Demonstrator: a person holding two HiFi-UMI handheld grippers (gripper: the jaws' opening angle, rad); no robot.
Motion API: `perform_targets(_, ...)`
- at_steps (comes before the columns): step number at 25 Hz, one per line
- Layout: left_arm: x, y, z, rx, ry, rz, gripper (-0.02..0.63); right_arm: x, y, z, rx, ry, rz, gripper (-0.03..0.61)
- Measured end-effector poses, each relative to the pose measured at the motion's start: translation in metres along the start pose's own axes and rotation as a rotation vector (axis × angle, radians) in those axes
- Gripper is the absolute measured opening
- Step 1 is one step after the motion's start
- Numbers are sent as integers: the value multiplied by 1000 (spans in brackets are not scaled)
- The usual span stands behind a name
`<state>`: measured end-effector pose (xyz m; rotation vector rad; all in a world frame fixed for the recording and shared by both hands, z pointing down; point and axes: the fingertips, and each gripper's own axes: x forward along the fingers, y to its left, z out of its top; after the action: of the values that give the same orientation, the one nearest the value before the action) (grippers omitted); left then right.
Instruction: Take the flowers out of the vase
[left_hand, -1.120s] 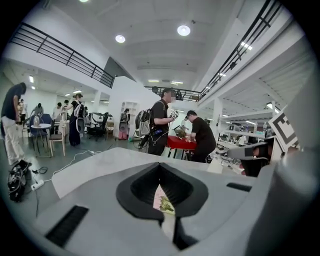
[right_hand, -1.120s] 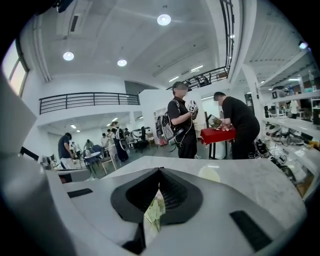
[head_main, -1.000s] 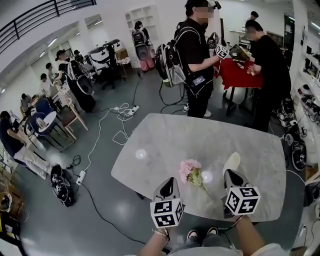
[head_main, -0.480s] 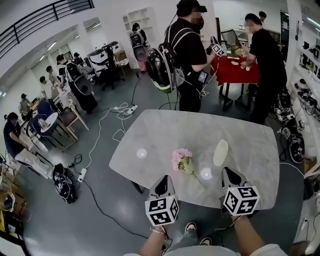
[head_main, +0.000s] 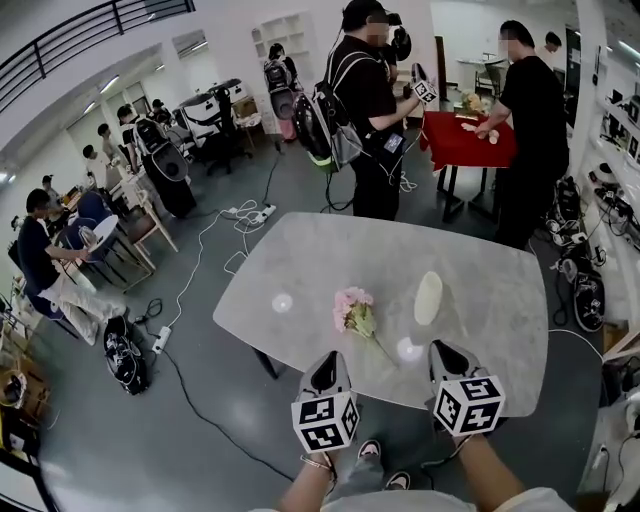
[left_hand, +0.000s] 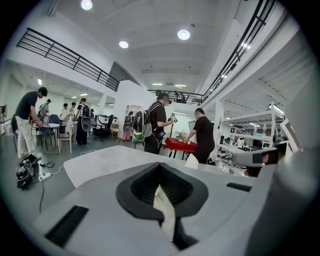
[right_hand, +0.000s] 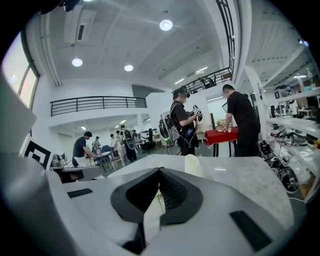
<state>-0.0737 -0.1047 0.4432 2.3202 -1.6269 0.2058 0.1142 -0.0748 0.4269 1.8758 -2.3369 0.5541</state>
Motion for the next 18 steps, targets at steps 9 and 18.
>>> perform_targets(9,5,-1,4,-2,-14,11,5,8,-1,4,-10,-5,26,17)
perform_targets(18,17,8,5,0,-9,1,5,22,4,0,-26,21,40,17)
